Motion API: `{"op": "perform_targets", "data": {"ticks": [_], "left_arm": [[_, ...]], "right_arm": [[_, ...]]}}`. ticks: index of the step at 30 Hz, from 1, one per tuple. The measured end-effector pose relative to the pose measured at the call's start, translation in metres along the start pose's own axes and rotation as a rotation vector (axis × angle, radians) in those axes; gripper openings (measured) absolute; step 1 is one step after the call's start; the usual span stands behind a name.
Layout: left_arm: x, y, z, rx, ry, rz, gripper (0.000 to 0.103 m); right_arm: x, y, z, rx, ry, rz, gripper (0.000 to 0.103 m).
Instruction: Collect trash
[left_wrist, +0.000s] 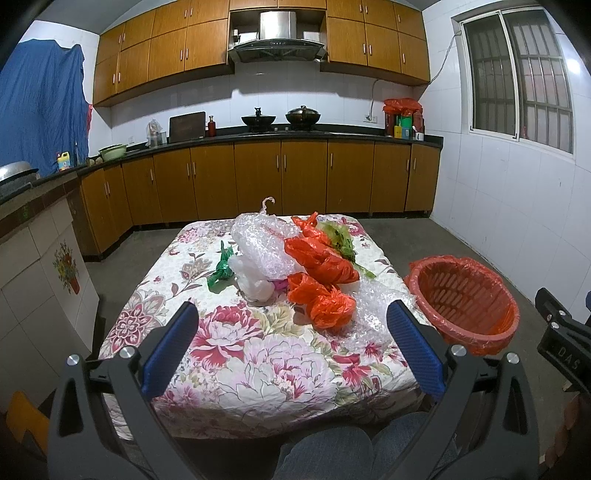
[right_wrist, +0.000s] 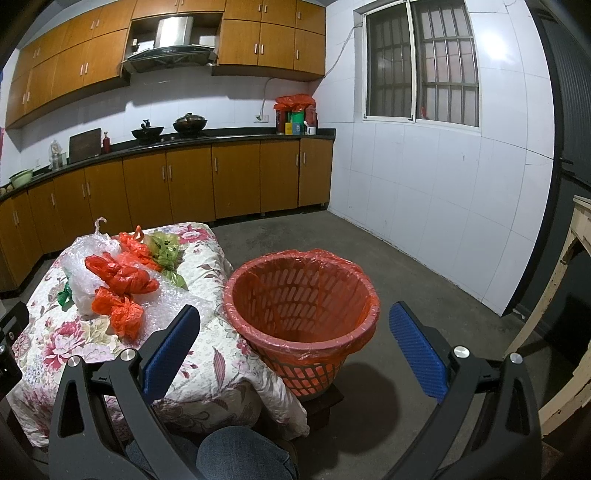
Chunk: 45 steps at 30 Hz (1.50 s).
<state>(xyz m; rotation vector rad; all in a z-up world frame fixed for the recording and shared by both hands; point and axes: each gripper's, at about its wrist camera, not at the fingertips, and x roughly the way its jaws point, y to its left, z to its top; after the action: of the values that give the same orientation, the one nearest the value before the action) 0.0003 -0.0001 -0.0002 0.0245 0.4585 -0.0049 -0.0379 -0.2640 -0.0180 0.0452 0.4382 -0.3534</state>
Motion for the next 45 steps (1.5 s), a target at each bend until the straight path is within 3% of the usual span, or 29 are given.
{"op": "perform_targets", "data": {"ticks": [26,32,41,45], "left_arm": [[0.003,-0.001,-0.003,-0.005,0.015,0.000,0.099],[0.015,0.009,-0.008,-0.023,0.032,0.037,0.099],[0.043,0.049,-0.010,-0.092,0.095,0.116,0.099],[0.057,0.063,-0.012,-0.117,0.117,0.121,0.099]], "right_arm": [[0.008,-0.001,0.004,0.006,0.008,0.008,0.101],[0.015,0.005,0.004,0.004,0.003,0.036,0.101],[0.040,0.036,0.011,-0.011,0.021,0.164,0.101],[0.060,0.062,0.016,-0.037,0.032,0.241,0.096]]}}
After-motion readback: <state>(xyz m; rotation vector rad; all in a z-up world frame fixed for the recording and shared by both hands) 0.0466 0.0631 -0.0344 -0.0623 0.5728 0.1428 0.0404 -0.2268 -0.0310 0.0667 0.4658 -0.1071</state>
